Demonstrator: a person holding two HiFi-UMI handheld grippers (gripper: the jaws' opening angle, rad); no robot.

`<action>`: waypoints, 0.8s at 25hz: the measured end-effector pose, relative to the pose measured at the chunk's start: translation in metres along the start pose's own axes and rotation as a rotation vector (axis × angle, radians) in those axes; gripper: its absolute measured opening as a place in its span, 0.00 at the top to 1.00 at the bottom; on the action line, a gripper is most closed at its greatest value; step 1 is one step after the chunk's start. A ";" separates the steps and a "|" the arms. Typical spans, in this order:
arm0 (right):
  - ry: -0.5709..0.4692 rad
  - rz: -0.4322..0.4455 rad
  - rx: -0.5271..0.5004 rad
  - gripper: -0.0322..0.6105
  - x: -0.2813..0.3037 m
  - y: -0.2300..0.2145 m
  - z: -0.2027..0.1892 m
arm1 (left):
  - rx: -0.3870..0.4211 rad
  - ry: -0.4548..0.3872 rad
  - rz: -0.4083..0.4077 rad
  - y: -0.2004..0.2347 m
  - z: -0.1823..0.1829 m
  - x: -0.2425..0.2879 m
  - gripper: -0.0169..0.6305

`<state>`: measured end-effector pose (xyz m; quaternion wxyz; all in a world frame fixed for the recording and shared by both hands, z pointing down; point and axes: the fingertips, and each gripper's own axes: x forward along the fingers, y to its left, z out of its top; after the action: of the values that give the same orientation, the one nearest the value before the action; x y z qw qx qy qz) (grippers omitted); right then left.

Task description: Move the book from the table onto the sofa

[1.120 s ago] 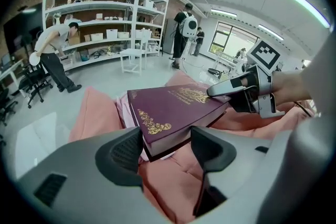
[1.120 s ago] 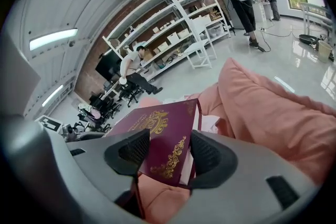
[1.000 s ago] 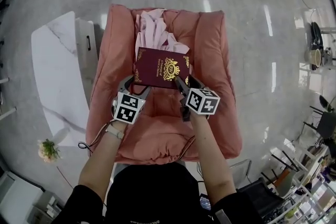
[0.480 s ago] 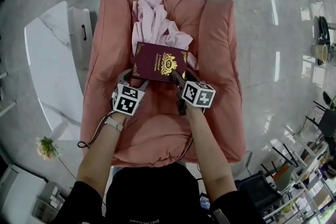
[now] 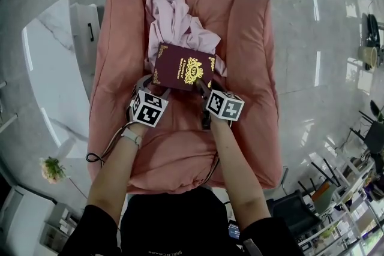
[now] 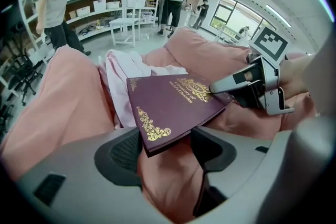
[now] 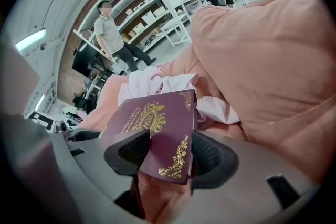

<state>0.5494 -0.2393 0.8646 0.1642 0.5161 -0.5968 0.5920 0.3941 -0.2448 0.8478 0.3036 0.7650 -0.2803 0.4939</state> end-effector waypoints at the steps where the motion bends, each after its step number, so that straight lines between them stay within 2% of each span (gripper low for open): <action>1: 0.005 -0.002 -0.001 0.54 0.001 -0.001 -0.002 | 0.002 0.012 -0.003 0.000 -0.002 0.003 0.53; 6: 0.023 -0.016 -0.017 0.54 0.006 -0.004 -0.007 | 0.007 0.069 -0.014 -0.003 -0.012 0.013 0.53; 13: 0.009 -0.018 0.003 0.54 -0.006 0.001 0.000 | -0.022 0.098 -0.019 -0.005 -0.012 0.001 0.53; 20: -0.044 -0.043 0.016 0.54 -0.034 0.006 0.020 | -0.014 0.080 0.012 0.000 -0.004 -0.025 0.53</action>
<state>0.5674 -0.2440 0.8292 0.1599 0.5429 -0.5842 0.5817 0.3825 -0.2389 0.8256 0.3171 0.7409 -0.2759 0.5238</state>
